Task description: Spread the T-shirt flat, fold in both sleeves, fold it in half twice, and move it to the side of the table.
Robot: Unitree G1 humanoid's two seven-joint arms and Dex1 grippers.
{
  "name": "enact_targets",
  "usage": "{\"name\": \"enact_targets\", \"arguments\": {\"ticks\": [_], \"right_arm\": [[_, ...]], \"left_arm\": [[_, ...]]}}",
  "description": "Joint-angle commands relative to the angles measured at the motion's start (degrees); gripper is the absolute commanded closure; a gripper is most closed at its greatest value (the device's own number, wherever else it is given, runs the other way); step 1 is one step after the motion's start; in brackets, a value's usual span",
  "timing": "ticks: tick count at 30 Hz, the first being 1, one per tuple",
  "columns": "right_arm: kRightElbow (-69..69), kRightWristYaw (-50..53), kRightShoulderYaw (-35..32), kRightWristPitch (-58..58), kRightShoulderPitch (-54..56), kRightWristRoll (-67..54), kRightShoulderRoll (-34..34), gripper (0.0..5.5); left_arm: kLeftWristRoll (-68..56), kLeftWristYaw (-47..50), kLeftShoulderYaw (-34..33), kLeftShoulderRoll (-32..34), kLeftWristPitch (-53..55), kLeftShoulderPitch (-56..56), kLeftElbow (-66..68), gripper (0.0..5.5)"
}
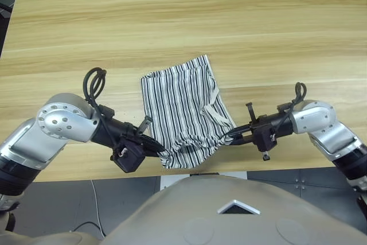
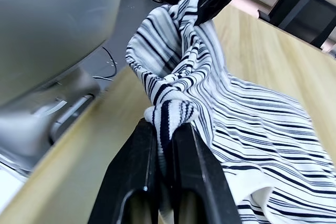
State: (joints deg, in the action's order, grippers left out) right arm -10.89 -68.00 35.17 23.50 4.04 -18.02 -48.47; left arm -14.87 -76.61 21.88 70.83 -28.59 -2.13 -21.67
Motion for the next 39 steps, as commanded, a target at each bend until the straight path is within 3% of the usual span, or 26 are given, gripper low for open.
{"name": "enact_targets", "arguments": {"ticks": [1, 9, 13, 26, 39], "right_arm": [[-5.66, -1.72, -2.39, -5.79, -1.86, -3.90, -1.42, 5.39], [-6.02, -1.37, -6.38, -10.23, 2.09, -1.14, 3.55, 5.39], [-0.86, -1.27, -7.47, -8.73, 6.84, 1.72, 7.75, 5.39], [25.40, 2.99, -9.44, -0.15, 20.68, 11.92, 21.81, 5.39], [56.62, 12.12, -8.96, 11.99, 31.12, 24.74, 30.82, 5.39]], "left_arm": [[-2.95, -2.85, -2.27, 1.71, 1.13, -1.13, -1.41, 5.38], [-1.00, 1.96, -6.88, -0.53, 11.26, -3.13, -1.76, 5.38], [-0.32, 3.42, -9.36, -3.66, 10.80, -1.46, 1.37, 5.38], [-1.97, 1.97, -11.95, -16.49, 9.51, 11.29, 23.85, 5.38], [4.80, 3.27, -10.36, -29.19, 6.81, 22.53, 50.48, 5.38]]}}
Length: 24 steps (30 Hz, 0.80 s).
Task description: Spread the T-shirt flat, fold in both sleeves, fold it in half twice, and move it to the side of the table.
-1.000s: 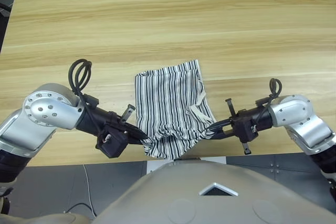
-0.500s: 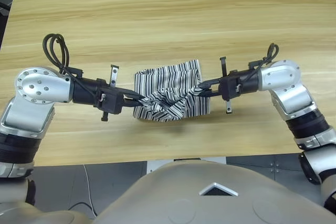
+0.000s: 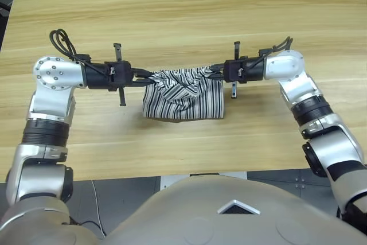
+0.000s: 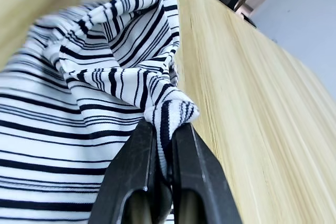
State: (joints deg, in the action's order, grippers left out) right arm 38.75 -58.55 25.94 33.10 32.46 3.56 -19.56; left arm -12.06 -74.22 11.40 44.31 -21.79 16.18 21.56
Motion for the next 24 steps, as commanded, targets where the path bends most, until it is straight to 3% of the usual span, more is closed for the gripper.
{"name": "enact_targets", "arguments": {"ticks": [1, 3, 4, 11, 18, 22, 24], "right_arm": [[9.76, 3.88, 0.20, 3.13, 3.48, 4.21, 2.48, 5.39], [14.09, 6.40, 0.02, 4.57, 4.77, 6.19, 3.22, 5.39], [15.82, 7.25, -0.08, 4.95, 5.26, 6.84, 3.46, 5.02], [23.97, 12.84, -4.08, 5.95, 5.37, 6.83, 4.08, 3.78], [27.34, 15.60, -9.16, 5.33, 4.97, 4.72, 5.92, 2.58], [24.48, 11.44, -15.53, 4.19, 3.60, -3.34, 8.19, 1.95], [20.68, 11.89, -17.62, 5.42, 2.58, -5.51, 8.21, 1.58]], "left_arm": [[2.18, 0.73, -0.02, -3.74, 1.16, 5.50, 10.45, 5.38], [2.82, 0.82, -0.34, -5.21, 1.81, 7.33, 15.72, 5.38], [2.86, 0.66, -0.56, -5.82, 2.52, 8.06, 17.93, 5.02], [0.92, 0.32, -6.04, -8.33, 3.77, 10.29, 31.02, 3.93], [0.13, 1.06, -11.04, -9.29, 1.69, 11.18, 37.61, 2.85], [0.00, 2.61, -12.73, -10.78, -2.05, 11.18, 37.37, 2.32], [0.44, 4.85, -13.47, -11.51, -4.81, 10.92, 36.13, 2.29]]}}
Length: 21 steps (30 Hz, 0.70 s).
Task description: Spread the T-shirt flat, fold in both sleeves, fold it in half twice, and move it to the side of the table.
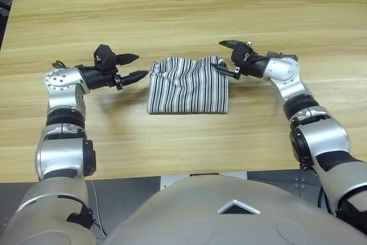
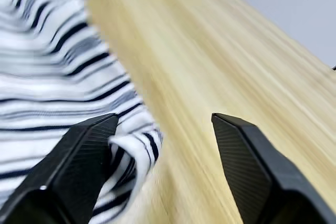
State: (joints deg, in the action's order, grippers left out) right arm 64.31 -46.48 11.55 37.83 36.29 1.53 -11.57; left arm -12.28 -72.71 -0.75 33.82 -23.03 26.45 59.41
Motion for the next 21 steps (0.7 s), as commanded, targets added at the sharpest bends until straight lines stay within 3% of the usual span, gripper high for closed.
{"name": "enact_targets", "arguments": {"ticks": [1, 8, 12, 21], "right_arm": [[-6.89, 0.02, -3.79, 1.11, -1.86, -4.12, 0.34, 1.40], [-20.31, -0.88, -1.88, -1.14, -6.78, -5.02, 2.15, 0.24], [-21.95, -2.62, 6.42, -1.88, -11.63, 1.35, 4.58, 0.20], [-3.16, 2.83, 10.26, -8.41, -7.21, 7.31, 10.85, 0.20]], "left_arm": [[0.53, 3.92, -1.74, -1.26, -4.61, 0.25, -2.28, 2.29], [1.70, 10.85, -3.72, -2.31, -9.24, -1.73, -2.33, 2.29], [8.64, 29.48, -2.99, -1.68, -7.59, 2.52, 3.63, 2.29], [16.43, 41.66, 0.15, -2.44, -8.35, 2.76, 5.73, 2.29]]}}
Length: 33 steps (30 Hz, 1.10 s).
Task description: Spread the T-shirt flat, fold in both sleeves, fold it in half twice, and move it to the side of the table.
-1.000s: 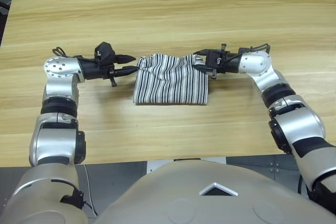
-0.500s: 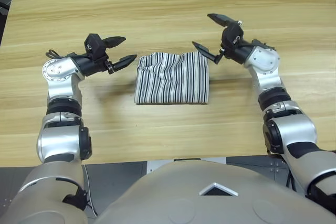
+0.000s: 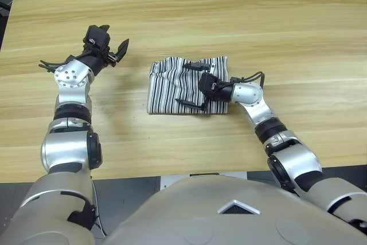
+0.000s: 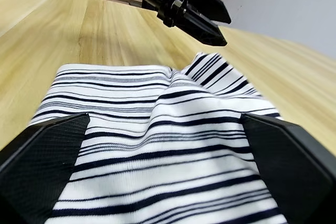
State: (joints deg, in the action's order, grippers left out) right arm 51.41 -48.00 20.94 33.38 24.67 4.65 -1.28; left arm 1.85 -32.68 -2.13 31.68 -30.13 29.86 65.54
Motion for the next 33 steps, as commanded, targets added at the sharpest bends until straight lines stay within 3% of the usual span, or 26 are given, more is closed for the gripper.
{"name": "enact_targets", "arguments": {"ticks": [1, 5, 10, 15, 18, 22, 27, 30, 33], "right_arm": [[12.69, 5.78, 0.52, -5.72, 5.81, 4.59, 0.64, 0.20], [21.81, 6.78, -2.97, -16.78, 10.11, 3.02, -2.29, 0.20], [24.18, 6.45, -4.19, -17.85, 7.09, 4.47, -14.43, 0.20], [25.33, 6.75, -16.84, -21.23, -0.28, -6.39, -28.24, 0.20], [25.29, 12.73, -25.01, -21.72, -5.27, -13.51, -31.03, 0.20], [22.71, 32.26, -32.30, -10.60, -3.58, -17.21, -27.89, 0.20], [16.98, 49.22, -22.84, 9.25, -1.54, -2.02, -19.19, 0.20], [11.69, 64.65, -18.11, 16.18, -1.80, 10.99, -19.99, 0.20], [4.44, 80.77, -14.34, 14.73, -4.27, 24.58, -21.96, 0.20]], "left_arm": [[2.63, 1.93, 1.76, -0.78, -1.61, -0.99, -0.73, 2.29], [3.10, 4.11, 2.25, -3.00, -3.09, -1.60, -0.41, 2.29], [5.18, 9.15, 3.35, -4.80, -2.64, -0.66, 1.93, 2.29], [-4.65, 14.07, -5.85, -10.68, -0.52, 1.02, 3.99, 2.29], [-13.37, 14.40, -13.22, -15.85, 1.53, 2.76, 3.97, 2.29], [-16.82, 15.57, -16.78, -17.32, -1.70, 1.54, 1.78, 2.29], [-8.97, 18.57, -11.04, -19.88, -12.78, -1.97, -1.12, 2.29], [-4.31, 26.76, -10.88, -18.24, -19.15, -3.13, -2.71, 2.29], [1.16, 34.97, -10.09, -16.94, -23.62, -5.01, -5.34, 2.29]]}}
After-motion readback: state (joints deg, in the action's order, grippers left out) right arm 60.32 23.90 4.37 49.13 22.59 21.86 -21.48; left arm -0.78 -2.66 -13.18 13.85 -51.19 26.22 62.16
